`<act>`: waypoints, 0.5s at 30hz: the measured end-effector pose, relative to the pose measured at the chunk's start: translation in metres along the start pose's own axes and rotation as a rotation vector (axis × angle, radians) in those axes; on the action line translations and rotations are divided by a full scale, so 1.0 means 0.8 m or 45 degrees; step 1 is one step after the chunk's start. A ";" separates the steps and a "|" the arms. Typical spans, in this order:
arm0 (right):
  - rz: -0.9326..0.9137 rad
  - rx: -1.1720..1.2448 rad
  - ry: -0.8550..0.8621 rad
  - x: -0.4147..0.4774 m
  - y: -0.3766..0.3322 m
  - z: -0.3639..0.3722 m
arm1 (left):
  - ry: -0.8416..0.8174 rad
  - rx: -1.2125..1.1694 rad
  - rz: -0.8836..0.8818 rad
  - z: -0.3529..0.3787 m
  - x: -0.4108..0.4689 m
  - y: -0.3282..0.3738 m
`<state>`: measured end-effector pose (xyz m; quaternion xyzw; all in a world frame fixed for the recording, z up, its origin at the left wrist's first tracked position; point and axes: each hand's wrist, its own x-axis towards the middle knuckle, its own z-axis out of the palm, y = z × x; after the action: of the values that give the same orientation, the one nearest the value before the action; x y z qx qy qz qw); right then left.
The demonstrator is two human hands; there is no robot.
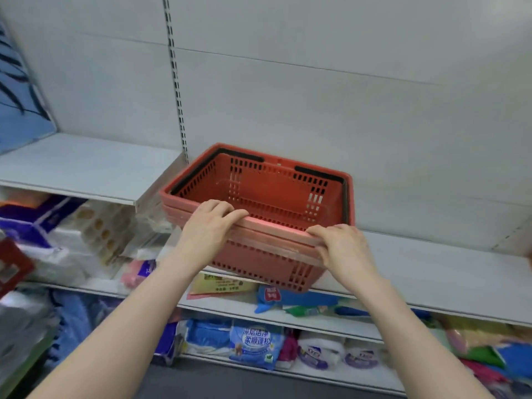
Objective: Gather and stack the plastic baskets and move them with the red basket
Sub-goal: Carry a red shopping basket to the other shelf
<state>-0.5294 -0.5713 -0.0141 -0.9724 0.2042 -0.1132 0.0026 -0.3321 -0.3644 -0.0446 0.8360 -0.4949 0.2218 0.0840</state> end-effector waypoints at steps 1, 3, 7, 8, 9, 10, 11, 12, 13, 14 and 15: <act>0.017 -0.016 0.055 0.006 0.005 0.011 | 0.003 0.008 -0.017 0.003 0.005 0.000; 0.018 -0.048 0.117 0.018 0.016 0.032 | 0.015 -0.010 -0.063 0.009 0.010 -0.002; -0.033 -0.143 0.106 0.040 0.036 0.051 | -0.031 0.024 -0.048 0.020 0.016 -0.010; -0.027 -0.169 0.096 0.044 0.039 0.052 | -0.042 0.024 -0.049 0.022 0.020 -0.012; -0.018 -0.190 0.093 0.047 0.040 0.052 | -0.045 0.020 -0.052 0.023 0.024 -0.014; -0.010 -0.201 0.100 0.050 0.040 0.054 | -0.039 0.019 -0.056 0.025 0.028 -0.017; -0.001 -0.207 0.111 0.052 0.037 0.055 | -0.039 0.017 -0.060 0.026 0.030 -0.021; 0.005 -0.217 0.127 0.053 0.033 0.055 | -0.042 0.019 -0.058 0.028 0.033 -0.026; 0.003 -0.234 0.140 0.053 0.030 0.057 | -0.047 0.023 -0.054 0.030 0.034 -0.031; -0.003 -0.246 0.148 0.053 0.027 0.059 | -0.051 0.028 -0.046 0.032 0.034 -0.035; -0.006 -0.248 0.149 0.052 0.025 0.059 | -0.054 0.029 -0.041 0.033 0.033 -0.039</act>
<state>-0.4898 -0.6082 -0.0523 -0.9602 0.2116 -0.1495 -0.1040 -0.2867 -0.3796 -0.0533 0.8493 -0.4804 0.2081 0.0677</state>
